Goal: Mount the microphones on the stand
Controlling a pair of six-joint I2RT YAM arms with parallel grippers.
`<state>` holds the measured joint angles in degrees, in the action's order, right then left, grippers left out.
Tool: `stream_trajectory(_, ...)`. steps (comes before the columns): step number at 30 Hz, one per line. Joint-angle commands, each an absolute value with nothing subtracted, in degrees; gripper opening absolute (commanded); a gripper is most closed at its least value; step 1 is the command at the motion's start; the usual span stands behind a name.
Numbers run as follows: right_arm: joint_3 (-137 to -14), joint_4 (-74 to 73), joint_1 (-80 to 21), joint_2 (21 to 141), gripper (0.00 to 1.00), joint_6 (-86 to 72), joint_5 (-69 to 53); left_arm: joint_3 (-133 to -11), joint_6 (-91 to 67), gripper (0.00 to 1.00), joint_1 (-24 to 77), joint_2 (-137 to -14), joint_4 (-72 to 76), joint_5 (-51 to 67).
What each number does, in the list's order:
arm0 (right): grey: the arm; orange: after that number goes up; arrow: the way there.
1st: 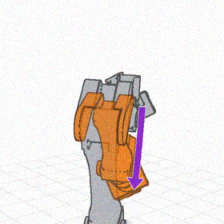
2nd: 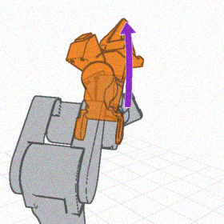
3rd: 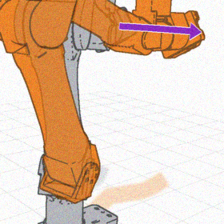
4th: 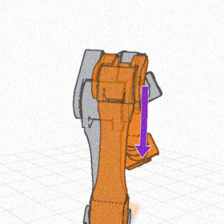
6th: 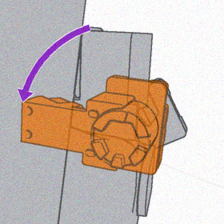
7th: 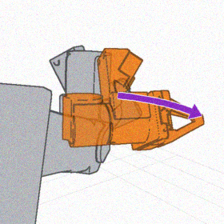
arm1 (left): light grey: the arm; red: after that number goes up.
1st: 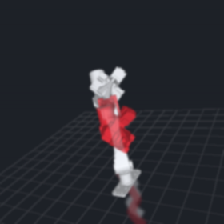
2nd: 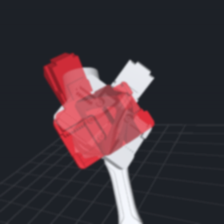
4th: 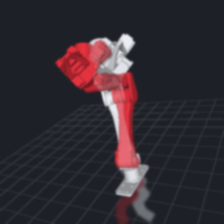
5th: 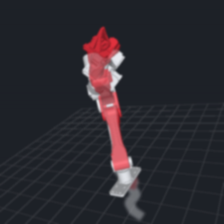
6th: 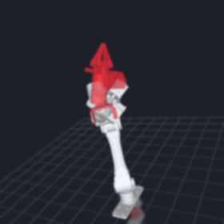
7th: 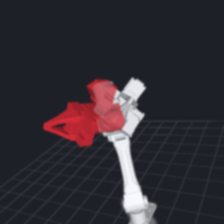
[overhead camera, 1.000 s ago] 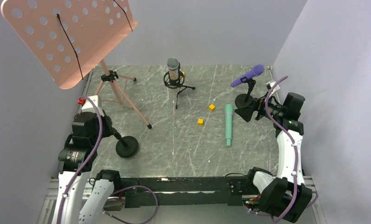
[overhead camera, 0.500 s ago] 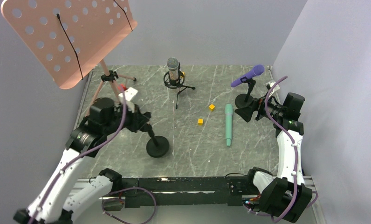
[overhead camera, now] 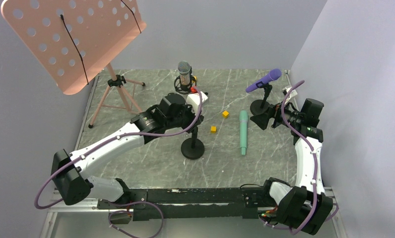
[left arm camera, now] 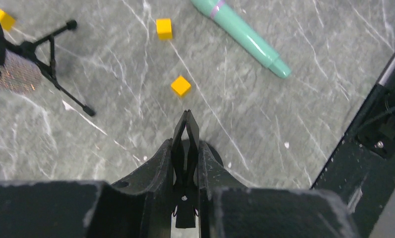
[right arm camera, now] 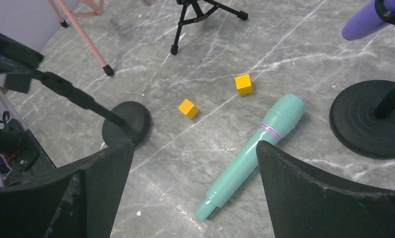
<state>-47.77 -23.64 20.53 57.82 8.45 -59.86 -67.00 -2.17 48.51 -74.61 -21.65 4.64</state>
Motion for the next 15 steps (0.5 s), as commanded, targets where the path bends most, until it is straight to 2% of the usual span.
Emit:
stream_trajectory(1, -47.5, -23.4, 20.4, 58.4, 1.00, 9.5, -59.7, -71.3, -0.8, 0.02, 50.4, -76.1, -15.1, 2.7)
stream_trajectory(2, -47.5, -23.4, 20.4, 58.4, 1.00, 9.5, -59.7, -71.2, -1.1, 0.09, 50.6, -76.3, -15.3, 2.6)
stream_trajectory(5, -47.4, -23.3, 20.4, 58.5, 1.00, 9.6, -59.7, -70.7, -2.0, 0.41, 50.7, -76.2, -16.0, 2.2)
stream_trajectory(6, -47.3, -23.3, 20.4, 58.5, 1.00, 9.6, -59.7, -70.7, -2.3, 0.47, 50.7, -75.9, -16.5, 2.1)
stream_trajectory(15, -47.7, -26.0, 20.3, 59.0, 1.00, 15.1, -61.5, -69.7, -3.4, 0.91, 50.6, -70.4, -19.8, 0.2)
